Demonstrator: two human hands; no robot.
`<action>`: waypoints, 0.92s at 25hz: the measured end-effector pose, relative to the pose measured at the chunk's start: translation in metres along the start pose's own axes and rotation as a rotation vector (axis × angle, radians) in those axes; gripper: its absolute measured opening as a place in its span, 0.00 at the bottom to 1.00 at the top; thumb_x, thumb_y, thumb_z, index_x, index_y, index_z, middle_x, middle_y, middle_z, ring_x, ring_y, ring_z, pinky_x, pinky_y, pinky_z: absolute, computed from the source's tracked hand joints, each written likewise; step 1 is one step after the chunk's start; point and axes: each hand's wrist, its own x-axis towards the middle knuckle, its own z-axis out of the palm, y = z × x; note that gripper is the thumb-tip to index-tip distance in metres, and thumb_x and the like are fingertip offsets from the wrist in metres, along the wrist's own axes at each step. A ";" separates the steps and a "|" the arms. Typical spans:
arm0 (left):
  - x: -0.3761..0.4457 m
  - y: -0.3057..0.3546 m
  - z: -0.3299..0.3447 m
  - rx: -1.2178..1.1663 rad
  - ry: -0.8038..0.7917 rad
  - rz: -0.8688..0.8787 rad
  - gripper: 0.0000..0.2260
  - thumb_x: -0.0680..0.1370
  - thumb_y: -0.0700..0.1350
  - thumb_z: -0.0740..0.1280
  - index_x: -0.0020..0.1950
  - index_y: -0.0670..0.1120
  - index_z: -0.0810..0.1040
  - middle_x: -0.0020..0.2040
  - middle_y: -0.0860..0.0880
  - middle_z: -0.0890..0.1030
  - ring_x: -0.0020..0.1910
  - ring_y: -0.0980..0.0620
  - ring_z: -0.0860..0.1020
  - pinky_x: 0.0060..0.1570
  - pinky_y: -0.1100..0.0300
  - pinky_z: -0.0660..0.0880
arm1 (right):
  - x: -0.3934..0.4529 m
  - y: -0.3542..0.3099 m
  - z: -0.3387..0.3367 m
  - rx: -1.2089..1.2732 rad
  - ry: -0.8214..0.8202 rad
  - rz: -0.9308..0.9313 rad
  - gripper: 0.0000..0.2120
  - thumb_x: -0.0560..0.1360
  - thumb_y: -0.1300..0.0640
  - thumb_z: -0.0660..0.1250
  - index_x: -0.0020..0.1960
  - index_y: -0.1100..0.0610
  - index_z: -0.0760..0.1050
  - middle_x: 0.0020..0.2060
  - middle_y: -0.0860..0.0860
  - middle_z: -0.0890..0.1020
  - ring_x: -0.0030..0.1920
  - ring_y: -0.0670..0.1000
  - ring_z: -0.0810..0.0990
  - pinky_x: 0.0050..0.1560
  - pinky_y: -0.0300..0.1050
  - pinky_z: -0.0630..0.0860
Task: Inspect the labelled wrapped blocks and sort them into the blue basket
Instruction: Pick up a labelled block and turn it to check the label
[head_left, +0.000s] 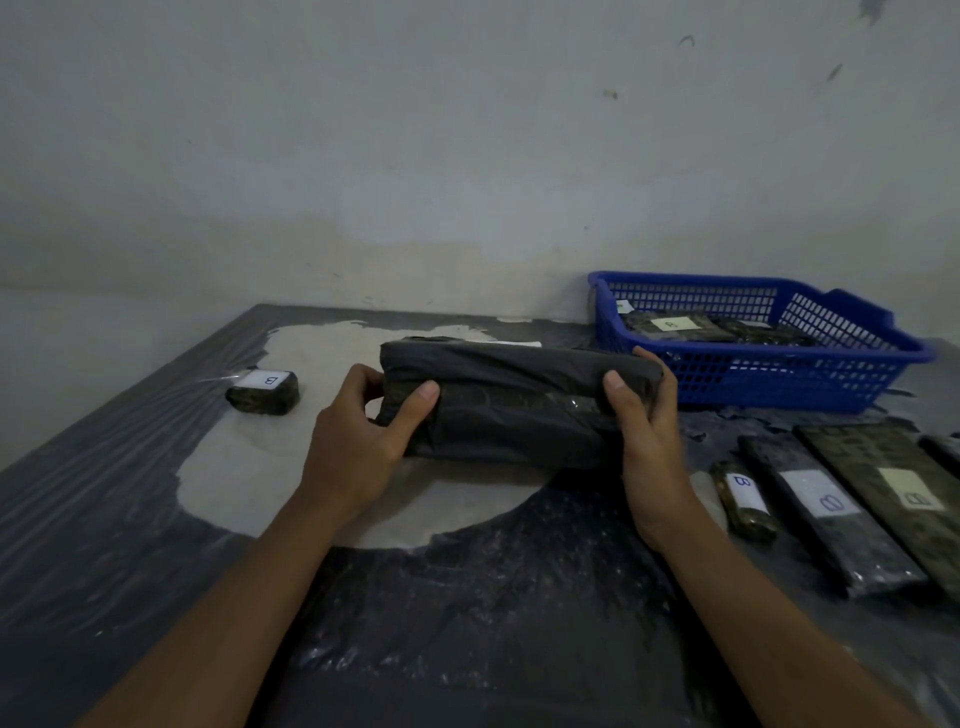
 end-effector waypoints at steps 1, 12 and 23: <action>-0.001 0.001 -0.001 0.037 -0.004 0.019 0.33 0.67 0.78 0.63 0.53 0.50 0.73 0.48 0.54 0.83 0.44 0.54 0.83 0.47 0.48 0.81 | 0.001 0.000 -0.001 0.000 0.008 0.005 0.31 0.76 0.41 0.71 0.76 0.45 0.65 0.66 0.46 0.78 0.62 0.44 0.80 0.56 0.34 0.78; 0.001 0.006 0.007 -0.267 -0.213 0.043 0.23 0.83 0.60 0.59 0.76 0.56 0.60 0.67 0.58 0.73 0.60 0.65 0.78 0.60 0.65 0.77 | -0.004 -0.004 0.002 -0.092 0.011 0.017 0.33 0.73 0.32 0.68 0.76 0.34 0.63 0.68 0.43 0.76 0.63 0.38 0.78 0.58 0.31 0.77; 0.003 0.018 0.019 -0.304 -0.029 0.031 0.25 0.79 0.59 0.63 0.73 0.53 0.67 0.60 0.61 0.75 0.50 0.75 0.77 0.49 0.72 0.77 | -0.015 -0.017 0.016 -0.298 0.173 -0.031 0.39 0.70 0.34 0.69 0.78 0.38 0.63 0.66 0.38 0.76 0.64 0.38 0.76 0.71 0.45 0.74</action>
